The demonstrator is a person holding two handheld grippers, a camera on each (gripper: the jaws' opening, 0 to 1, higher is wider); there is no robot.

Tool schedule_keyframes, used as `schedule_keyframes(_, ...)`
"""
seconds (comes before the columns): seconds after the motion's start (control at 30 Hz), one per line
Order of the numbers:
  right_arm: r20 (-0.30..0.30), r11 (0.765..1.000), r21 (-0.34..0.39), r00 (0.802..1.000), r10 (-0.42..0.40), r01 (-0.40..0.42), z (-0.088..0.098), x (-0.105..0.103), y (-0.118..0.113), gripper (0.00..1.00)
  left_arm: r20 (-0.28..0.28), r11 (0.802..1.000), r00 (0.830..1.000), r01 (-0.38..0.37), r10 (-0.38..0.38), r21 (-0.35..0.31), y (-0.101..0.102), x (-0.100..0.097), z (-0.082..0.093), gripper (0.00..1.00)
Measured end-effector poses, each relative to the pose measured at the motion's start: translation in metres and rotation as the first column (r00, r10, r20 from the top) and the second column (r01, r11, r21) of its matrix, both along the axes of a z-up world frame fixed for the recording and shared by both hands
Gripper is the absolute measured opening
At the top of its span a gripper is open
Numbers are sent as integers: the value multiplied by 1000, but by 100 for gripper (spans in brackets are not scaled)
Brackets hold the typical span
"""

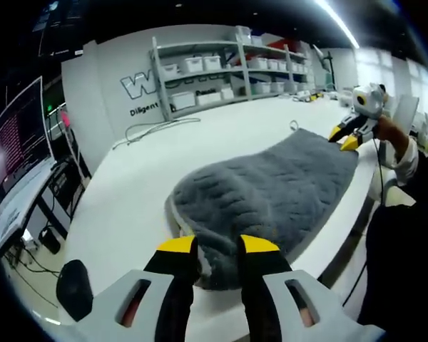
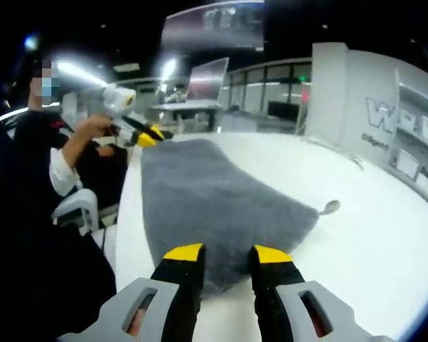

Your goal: Open the folded towel by lifting each exposed corner and separating the folded layers until the towel lies flat within the target outline without major curled edges

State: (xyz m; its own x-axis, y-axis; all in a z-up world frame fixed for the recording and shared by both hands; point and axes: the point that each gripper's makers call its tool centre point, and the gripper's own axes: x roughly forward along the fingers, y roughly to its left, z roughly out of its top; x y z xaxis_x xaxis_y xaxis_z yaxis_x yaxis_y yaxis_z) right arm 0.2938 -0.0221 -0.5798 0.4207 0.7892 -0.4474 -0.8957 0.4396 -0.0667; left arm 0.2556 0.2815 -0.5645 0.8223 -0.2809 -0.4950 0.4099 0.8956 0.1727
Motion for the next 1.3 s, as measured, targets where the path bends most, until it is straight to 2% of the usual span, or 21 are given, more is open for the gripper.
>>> schedule_keyframes(0.37,-39,1000,28,999,-5,6,-3,-1,-1,24,-35,999,999,-16,15,-29,-1,-5,-8,21)
schedule_keyframes(0.47,-65,999,41,998,-7,10,-4,-2,-1,24,-46,1000,999,-23,22,-3,1,-7,-13,18)
schedule_keyframes(0.63,-97,998,54,995,-11,16,-5,-2,-3,24,-53,999,998,-36,36,-5,0,-7,-15,16)
schedule_keyframes(1.23,-125,997,75,992,-4,13,-6,0,-5,23,-72,997,995,-75,75,5,4,-8,-18,15)
schedule_keyframes(1.3,-128,997,76,992,-3,12,-6,0,-6,23,-72,997,994,-78,78,3,-3,-11,-19,15)
